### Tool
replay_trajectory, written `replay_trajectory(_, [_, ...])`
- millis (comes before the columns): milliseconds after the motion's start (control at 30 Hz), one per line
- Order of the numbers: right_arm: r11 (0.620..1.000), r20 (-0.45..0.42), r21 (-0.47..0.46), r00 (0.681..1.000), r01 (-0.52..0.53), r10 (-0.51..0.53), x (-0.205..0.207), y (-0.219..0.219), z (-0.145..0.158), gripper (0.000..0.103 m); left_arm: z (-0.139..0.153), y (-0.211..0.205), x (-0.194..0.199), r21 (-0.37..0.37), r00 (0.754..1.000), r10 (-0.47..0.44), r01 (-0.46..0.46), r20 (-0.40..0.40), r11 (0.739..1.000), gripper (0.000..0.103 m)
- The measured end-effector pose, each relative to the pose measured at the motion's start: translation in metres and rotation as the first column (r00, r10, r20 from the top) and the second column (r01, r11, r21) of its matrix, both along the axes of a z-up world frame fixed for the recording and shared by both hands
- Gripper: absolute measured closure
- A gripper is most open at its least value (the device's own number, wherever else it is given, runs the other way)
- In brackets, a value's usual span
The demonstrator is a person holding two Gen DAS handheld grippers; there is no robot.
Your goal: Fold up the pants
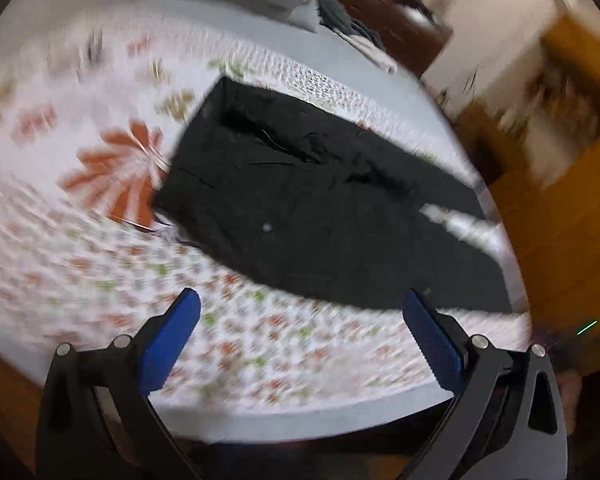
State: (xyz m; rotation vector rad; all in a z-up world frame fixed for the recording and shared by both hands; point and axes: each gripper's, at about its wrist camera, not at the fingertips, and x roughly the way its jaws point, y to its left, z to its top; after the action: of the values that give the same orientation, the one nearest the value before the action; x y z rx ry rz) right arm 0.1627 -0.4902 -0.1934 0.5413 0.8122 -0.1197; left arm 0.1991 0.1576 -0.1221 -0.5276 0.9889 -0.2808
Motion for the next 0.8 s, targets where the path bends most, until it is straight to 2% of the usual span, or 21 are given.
replay_trajectory(100, [0.990, -0.036, 0.140, 0.999, 0.037, -0.032, 0.019, -0.035, -0.028, 0.003, -0.022, 0.020, 0.034, -0.135, 0.997, 0.040, -0.048, -0.064, 0.990, 0.003])
replay_trajectory(200, [0.959, -0.041, 0.277, 0.998, 0.060, -0.051, 0.033, -0.064, -0.054, 0.003, -0.039, 0.027, 0.055, -0.266, 0.993, 0.061, -0.087, -0.104, 0.960, 0.003])
replay_trajectory(233, [0.951, -0.042, 0.302, 0.997, 0.072, -0.062, 0.035, -0.070, -0.059, 0.003, -0.048, 0.027, 0.064, -0.259, 0.987, 0.074, -0.108, -0.140, 0.960, 0.003])
replay_trajectory(300, [0.934, -0.044, 0.348, 0.996, 0.084, -0.073, 0.040, -0.081, -0.068, 0.003, -0.060, 0.025, 0.076, -0.158, 0.971, 0.116, -0.150, -0.207, 0.976, 0.003])
replay_trajectory(333, [0.922, -0.042, 0.375, 0.995, 0.095, -0.085, 0.042, -0.088, -0.074, 0.003, -0.067, 0.025, 0.082, -0.132, 0.964, 0.131, -0.164, -0.229, 0.978, 0.003])
replay_trajectory(400, [0.907, -0.033, 0.408, 0.995, 0.102, -0.097, 0.045, -0.097, -0.079, 0.003, -0.073, 0.024, 0.090, -0.126, 0.961, 0.132, -0.166, -0.244, 0.978, 0.003])
replay_trajectory(467, [0.888, -0.024, 0.447, 0.994, 0.110, -0.111, 0.046, -0.109, -0.085, 0.003, -0.082, 0.025, 0.099, -0.076, 0.952, 0.167, -0.192, -0.256, 0.978, 0.003])
replay_trajectory(600, [0.849, 0.002, 0.512, 0.988, 0.129, -0.151, 0.043, -0.135, -0.091, 0.003, -0.099, 0.028, 0.112, -0.083, 0.941, 0.199, -0.229, -0.273, 0.970, 0.004])
replay_trajectory(667, [0.805, 0.022, 0.569, 0.976, 0.167, -0.218, 0.034, -0.159, -0.095, 0.003, -0.099, 0.030, 0.112, -0.084, 0.945, 0.214, -0.241, -0.246, 0.967, 0.004])
replay_trajectory(700, [0.784, 0.029, 0.594, 0.969, 0.181, -0.246, 0.031, -0.168, -0.097, 0.003, -0.098, 0.030, 0.111, -0.086, 0.948, 0.220, -0.245, -0.228, 0.966, 0.015])
replay_trajectory(733, [0.763, 0.042, 0.619, 0.963, 0.185, -0.268, 0.027, -0.178, -0.100, 0.003, -0.099, 0.030, 0.108, -0.064, 0.948, 0.228, -0.248, -0.224, 0.967, 0.033])
replay_trajectory(767, [0.756, 0.046, 0.626, 0.959, 0.190, -0.278, 0.025, -0.183, -0.102, 0.004, -0.101, 0.030, 0.106, -0.019, 0.941, 0.247, -0.259, -0.231, 0.966, 0.042])
replay_trajectory(800, [0.754, 0.052, 0.627, 0.956, 0.194, -0.289, 0.025, -0.188, -0.104, 0.007, -0.101, 0.031, 0.103, -0.001, 0.936, 0.262, -0.269, -0.234, 0.963, 0.057])
